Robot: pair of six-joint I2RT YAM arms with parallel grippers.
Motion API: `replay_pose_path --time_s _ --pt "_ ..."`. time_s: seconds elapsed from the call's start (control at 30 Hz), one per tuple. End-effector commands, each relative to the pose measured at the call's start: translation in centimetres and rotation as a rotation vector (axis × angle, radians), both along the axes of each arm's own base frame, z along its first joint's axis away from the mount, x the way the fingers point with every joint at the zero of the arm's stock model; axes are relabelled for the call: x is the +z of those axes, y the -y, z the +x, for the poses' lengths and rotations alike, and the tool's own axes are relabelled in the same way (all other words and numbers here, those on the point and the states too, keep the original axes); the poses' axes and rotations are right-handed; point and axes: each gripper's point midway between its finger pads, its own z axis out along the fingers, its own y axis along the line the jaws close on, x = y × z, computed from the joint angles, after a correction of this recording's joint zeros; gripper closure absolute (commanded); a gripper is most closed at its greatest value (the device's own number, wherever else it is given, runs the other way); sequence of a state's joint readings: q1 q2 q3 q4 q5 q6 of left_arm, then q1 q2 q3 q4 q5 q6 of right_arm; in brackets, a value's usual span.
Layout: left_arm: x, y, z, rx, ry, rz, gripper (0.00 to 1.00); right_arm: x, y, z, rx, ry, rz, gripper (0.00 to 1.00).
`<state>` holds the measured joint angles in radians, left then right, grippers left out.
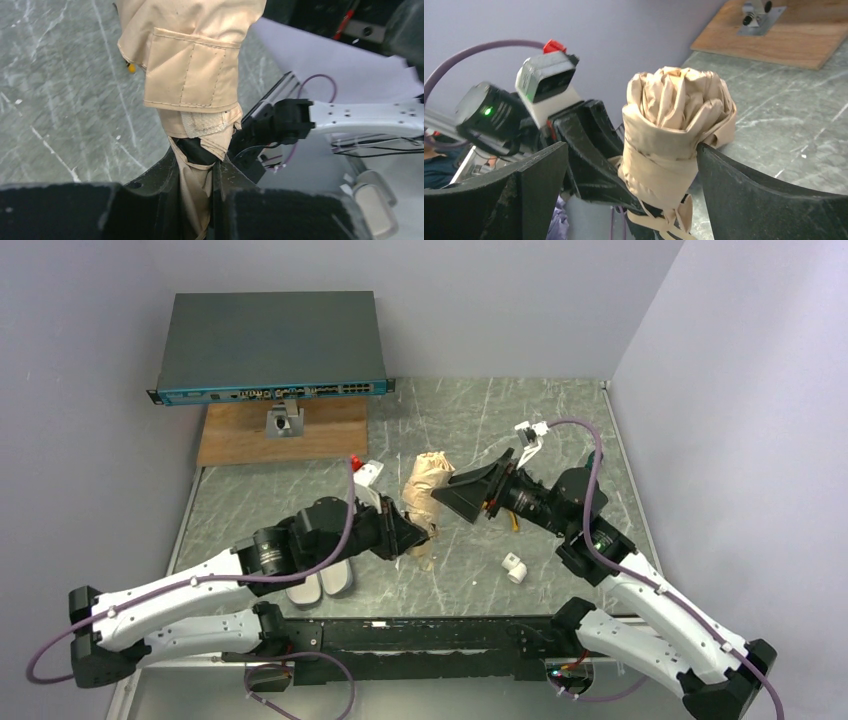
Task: Open the umbrella
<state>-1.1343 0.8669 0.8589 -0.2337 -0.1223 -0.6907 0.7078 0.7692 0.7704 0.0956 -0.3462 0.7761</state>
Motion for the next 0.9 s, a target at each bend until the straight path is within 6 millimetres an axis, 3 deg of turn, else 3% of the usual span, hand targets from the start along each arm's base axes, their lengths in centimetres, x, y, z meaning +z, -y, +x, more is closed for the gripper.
replay_pose_path --time_s 0.0,0.23,0.67,0.77,0.87 --pt "3.5 0.4 0.9 0.073 0.077 -0.007 1.0 -0.5 0.4 1.5 -0.087 -0.074 -0.08 0.0" --pt "3.9 1.8 0.7 0.087 0.106 0.047 1.0 -2.0 0.5 3.0 -0.156 -0.167 -0.124 0.0" --pt "4.1 3.4 -0.7 0.025 0.171 0.088 1.0 -2.2 -0.3 3.8 -0.153 -0.171 -0.097 0.01" --pt "4.1 3.5 -1.1 0.007 0.19 0.092 1.0 -2.5 -0.9 3.7 -0.124 -0.176 -0.094 0.16" --pt "4.0 3.1 -1.1 0.021 0.192 0.098 1.0 -2.9 -1.4 3.6 -0.102 -0.186 -0.097 0.52"
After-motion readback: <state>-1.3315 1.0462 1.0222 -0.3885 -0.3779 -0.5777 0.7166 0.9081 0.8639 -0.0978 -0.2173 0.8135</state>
